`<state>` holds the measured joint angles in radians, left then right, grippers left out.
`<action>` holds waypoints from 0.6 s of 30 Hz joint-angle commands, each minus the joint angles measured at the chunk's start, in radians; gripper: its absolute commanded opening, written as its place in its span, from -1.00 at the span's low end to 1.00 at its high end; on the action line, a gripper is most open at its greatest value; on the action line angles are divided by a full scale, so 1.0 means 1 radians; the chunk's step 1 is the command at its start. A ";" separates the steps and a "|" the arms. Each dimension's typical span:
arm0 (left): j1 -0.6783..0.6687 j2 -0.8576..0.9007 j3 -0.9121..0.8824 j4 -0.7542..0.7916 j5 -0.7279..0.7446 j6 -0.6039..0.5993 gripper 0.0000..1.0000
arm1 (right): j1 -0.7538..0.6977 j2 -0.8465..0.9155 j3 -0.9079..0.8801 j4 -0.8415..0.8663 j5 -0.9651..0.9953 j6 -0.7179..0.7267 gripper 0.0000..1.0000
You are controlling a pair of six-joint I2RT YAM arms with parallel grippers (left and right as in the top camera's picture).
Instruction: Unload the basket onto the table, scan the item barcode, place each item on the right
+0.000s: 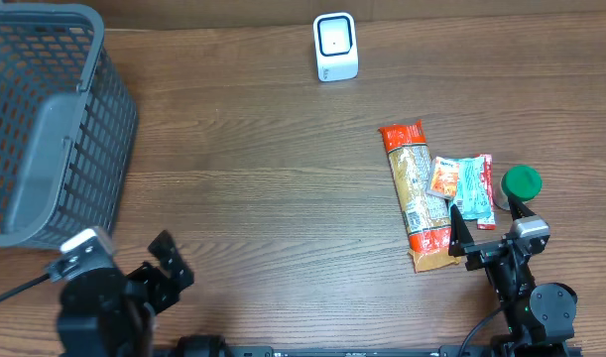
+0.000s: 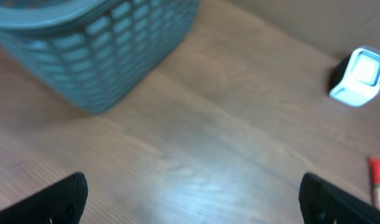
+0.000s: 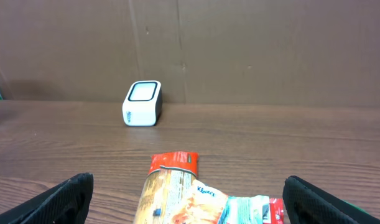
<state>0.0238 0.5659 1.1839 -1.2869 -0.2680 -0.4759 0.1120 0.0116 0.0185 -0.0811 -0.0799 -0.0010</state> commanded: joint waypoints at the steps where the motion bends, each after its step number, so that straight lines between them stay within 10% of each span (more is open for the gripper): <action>1: -0.003 -0.107 -0.179 0.172 0.053 -0.074 0.99 | -0.003 -0.008 -0.011 0.004 0.000 -0.008 1.00; 18: -0.003 -0.443 -0.841 1.444 0.185 -0.093 0.99 | -0.003 -0.008 -0.011 0.004 0.000 -0.008 1.00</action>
<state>0.0238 0.1600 0.4118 0.0952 -0.1074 -0.5556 0.1120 0.0116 0.0185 -0.0807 -0.0803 -0.0010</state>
